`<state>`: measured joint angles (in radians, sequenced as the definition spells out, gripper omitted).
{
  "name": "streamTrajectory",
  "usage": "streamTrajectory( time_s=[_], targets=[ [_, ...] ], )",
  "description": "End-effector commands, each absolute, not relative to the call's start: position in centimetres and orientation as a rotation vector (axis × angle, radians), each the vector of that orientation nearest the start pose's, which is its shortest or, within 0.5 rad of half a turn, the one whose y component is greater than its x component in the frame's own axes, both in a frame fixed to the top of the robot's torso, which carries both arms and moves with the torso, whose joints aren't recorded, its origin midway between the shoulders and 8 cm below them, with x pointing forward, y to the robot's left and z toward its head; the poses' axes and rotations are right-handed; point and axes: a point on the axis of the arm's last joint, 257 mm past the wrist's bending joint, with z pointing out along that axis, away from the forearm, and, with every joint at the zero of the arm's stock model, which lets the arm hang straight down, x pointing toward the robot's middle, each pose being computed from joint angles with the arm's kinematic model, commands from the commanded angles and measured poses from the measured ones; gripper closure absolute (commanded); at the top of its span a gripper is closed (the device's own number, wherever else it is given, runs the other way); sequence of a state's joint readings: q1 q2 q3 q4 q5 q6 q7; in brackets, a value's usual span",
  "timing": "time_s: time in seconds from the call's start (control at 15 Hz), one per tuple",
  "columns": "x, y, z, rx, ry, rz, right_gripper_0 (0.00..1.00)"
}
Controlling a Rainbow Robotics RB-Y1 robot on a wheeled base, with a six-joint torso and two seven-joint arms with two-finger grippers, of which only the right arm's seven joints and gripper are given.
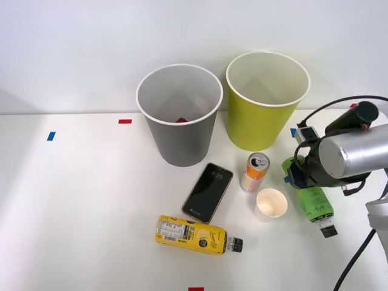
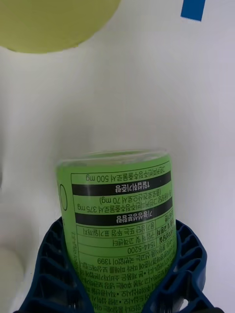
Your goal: Put cans in the gray bin, plastic bottles in the light green bin
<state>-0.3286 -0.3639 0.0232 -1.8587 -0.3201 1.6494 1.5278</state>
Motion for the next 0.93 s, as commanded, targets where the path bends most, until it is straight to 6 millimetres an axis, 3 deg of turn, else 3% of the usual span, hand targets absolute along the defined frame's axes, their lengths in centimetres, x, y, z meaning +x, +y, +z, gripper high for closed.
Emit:
streamTrajectory(
  time_s=[0.07, 0.53, 0.8, 0.93],
  targets=[
    [43.9, -26.4, -22.3, -0.302, 2.643, 0.014, 1.0],
    [42.4, -25.4, -14.9, -0.754, 2.331, 0.097, 1.0],
    [40.4, -23.2, -11.3, -0.8, 2.165, 0.223, 1.0],
    [41.0, -20.7, -8.4, -0.778, 2.01, 0.333, 1.0]
  ],
)
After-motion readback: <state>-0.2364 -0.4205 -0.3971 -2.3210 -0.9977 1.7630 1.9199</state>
